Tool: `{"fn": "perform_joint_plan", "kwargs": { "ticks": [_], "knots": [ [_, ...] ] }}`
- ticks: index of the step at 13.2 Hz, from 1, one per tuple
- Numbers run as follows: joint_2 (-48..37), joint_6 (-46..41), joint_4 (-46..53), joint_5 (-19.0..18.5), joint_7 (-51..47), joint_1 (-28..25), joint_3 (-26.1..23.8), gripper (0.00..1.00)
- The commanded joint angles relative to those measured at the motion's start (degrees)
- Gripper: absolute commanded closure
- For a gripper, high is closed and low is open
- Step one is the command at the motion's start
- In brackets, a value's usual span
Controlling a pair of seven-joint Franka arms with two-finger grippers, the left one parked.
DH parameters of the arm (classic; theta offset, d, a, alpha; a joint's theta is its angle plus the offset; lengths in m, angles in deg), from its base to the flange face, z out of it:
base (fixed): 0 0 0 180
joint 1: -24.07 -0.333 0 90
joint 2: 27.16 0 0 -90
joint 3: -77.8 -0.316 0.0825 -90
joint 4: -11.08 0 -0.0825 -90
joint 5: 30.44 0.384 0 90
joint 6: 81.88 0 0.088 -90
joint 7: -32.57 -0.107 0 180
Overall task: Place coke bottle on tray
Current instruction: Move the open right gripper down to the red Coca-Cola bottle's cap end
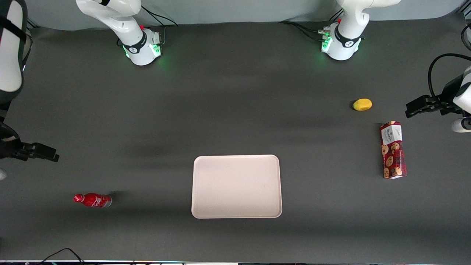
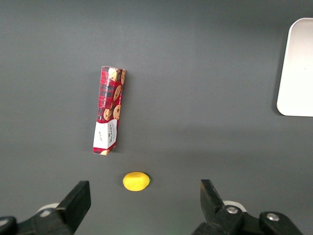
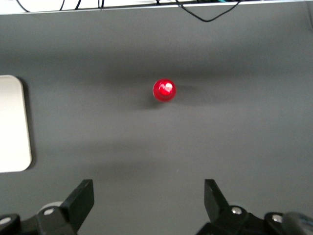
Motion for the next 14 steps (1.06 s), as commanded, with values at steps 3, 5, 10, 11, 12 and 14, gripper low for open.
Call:
{"fn": "perform_joint_plan", "kwargs": {
  "ticks": [3, 5, 10, 11, 12, 14],
  "knots": [
    [7.0, 6.5, 2.8, 0.4, 0.7, -0.5, 0.7, 0.0],
    [8.9, 8.8, 2.8, 0.4, 0.7, -0.3, 0.7, 0.0],
    [11.9, 12.9, 2.5, 0.8, 0.6, 0.3, 0.8, 0.0],
    [12.5, 13.3, 2.4, 0.9, 0.7, 0.7, 0.8, 0.0],
    [13.7, 13.8, 2.4, 0.9, 0.7, 0.7, 0.8, 0.0],
    [15.4, 17.0, 2.5, 3.3, 0.6, 0.7, 0.8, 0.0]
  ]
}}
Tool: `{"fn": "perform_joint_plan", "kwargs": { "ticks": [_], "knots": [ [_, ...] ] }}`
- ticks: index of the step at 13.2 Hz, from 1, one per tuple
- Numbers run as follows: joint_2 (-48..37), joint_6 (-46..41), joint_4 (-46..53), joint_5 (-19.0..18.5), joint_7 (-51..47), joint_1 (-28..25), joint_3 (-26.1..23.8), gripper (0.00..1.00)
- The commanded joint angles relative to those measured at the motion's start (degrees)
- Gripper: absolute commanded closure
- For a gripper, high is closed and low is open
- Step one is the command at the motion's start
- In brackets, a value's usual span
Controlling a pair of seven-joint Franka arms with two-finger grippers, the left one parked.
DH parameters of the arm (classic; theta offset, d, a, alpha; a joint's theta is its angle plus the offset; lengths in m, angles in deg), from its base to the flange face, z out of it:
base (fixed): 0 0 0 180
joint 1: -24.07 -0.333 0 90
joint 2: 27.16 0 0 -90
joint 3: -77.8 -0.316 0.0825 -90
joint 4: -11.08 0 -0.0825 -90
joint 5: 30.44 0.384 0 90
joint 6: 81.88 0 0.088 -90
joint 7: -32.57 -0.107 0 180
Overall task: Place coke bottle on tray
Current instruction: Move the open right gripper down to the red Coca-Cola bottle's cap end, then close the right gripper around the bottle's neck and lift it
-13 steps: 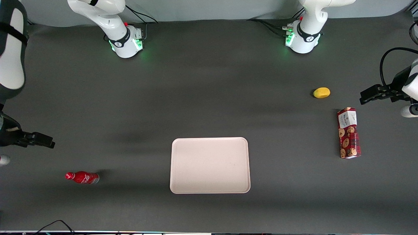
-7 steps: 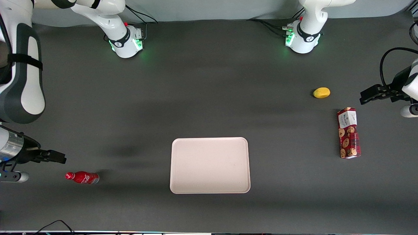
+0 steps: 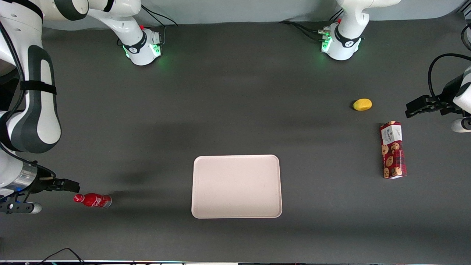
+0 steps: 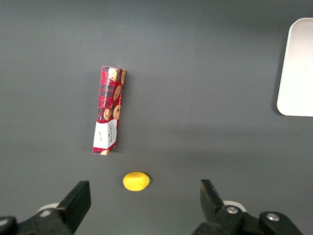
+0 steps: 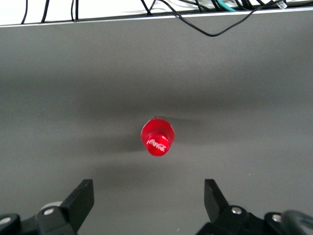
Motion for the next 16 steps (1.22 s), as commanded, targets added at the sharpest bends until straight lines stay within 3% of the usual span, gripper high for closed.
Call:
{"fn": "perform_joint_plan", "kwargs": {
  "ticks": [1, 16],
  "knots": [
    [3.3, 2.5, 1.9, 2.9, 0.7, -0.1, 0.3, 0.0],
    [8.8, 9.2, 2.1, 3.4, 0.7, 0.1, 0.3, 0.0]
  ]
}}
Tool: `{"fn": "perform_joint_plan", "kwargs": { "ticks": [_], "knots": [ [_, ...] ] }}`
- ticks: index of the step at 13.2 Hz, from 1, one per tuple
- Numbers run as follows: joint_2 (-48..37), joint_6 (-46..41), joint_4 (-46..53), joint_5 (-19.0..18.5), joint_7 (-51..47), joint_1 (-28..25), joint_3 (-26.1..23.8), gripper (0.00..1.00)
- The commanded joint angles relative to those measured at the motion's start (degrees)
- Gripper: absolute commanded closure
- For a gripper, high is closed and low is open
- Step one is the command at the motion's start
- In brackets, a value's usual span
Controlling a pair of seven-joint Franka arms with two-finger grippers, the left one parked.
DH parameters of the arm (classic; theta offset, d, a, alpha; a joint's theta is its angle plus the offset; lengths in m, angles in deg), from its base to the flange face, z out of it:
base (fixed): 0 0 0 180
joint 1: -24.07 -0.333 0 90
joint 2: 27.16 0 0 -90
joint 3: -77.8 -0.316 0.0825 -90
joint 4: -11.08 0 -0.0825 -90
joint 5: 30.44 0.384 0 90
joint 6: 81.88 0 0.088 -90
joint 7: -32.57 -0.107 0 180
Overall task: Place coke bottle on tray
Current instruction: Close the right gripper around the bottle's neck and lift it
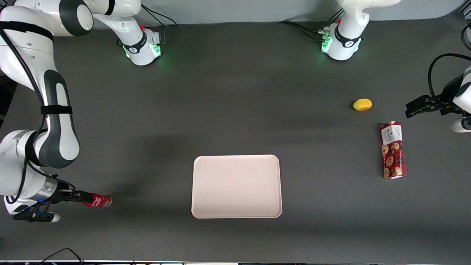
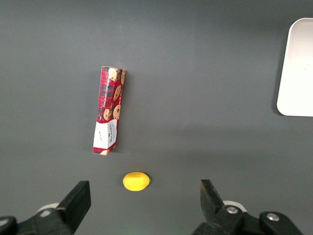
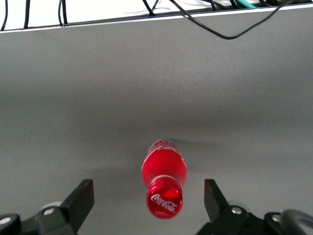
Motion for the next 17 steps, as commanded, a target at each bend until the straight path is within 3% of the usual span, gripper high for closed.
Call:
{"fn": "perform_joint_plan", "kwargs": {
  "ticks": [1, 5, 7, 9, 12, 17],
  "knots": [
    [1.9, 0.6, 1.9, 1.6, 0.7, 0.0, 0.4, 0.0],
    [2.8, 0.6, 2.0, 1.5, 0.8, 0.0, 1.2, 0.01],
    [2.8, 0.6, 1.9, 1.6, 0.6, 0.0, 1.2, 0.11],
    [2.8, 0.6, 2.0, 1.6, 0.6, 0.0, 1.2, 0.43],
    [3.3, 0.6, 2.0, 1.4, -0.4, -0.4, 1.3, 1.0],
    [3.3, 0.6, 2.0, 0.9, -0.8, -0.8, 1.5, 1.0]
  ]
}}
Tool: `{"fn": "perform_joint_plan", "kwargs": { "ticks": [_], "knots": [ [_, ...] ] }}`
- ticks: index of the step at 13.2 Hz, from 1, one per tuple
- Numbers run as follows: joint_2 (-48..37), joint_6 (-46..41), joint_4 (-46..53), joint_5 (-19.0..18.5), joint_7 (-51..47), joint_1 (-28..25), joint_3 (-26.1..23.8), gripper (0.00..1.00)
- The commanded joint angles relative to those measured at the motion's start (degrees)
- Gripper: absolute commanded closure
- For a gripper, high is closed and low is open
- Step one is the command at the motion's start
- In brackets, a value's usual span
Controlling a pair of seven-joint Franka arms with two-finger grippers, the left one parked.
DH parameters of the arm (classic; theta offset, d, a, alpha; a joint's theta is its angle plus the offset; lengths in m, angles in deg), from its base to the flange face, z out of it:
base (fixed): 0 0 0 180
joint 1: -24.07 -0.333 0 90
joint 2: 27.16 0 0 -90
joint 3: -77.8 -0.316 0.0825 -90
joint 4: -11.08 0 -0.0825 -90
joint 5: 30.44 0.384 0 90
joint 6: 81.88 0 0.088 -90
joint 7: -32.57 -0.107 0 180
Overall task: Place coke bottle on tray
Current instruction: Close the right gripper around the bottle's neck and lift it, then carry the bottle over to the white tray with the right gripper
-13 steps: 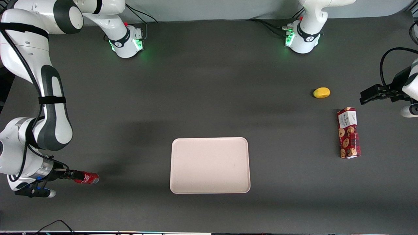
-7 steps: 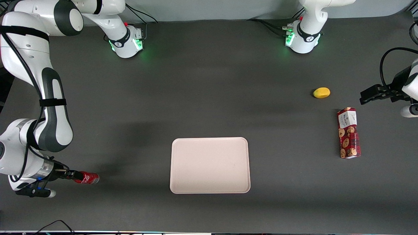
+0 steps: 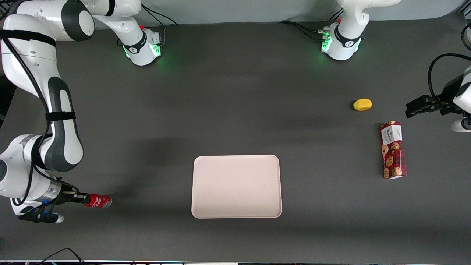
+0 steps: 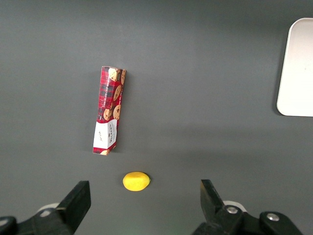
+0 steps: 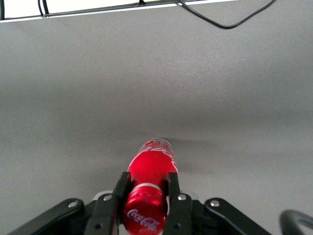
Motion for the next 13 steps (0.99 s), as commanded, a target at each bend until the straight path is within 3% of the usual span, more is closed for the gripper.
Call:
{"fn": "perform_joint_plan", "kwargs": {
  "ticks": [1, 6, 8, 13],
  "knots": [
    [1.1, -0.2, 1.7, 0.6, -0.6, -0.8, 0.8, 1.0],
    [-7.1, -7.9, 1.7, -0.8, -3.8, -1.0, 0.9, 1.0],
    [-12.0, -13.6, 1.8, -4.0, -6.9, -1.0, 0.8, 1.0],
    [-22.1, -27.7, 2.2, -4.9, -1.9, -1.1, 0.8, 1.0]
  ]
}}
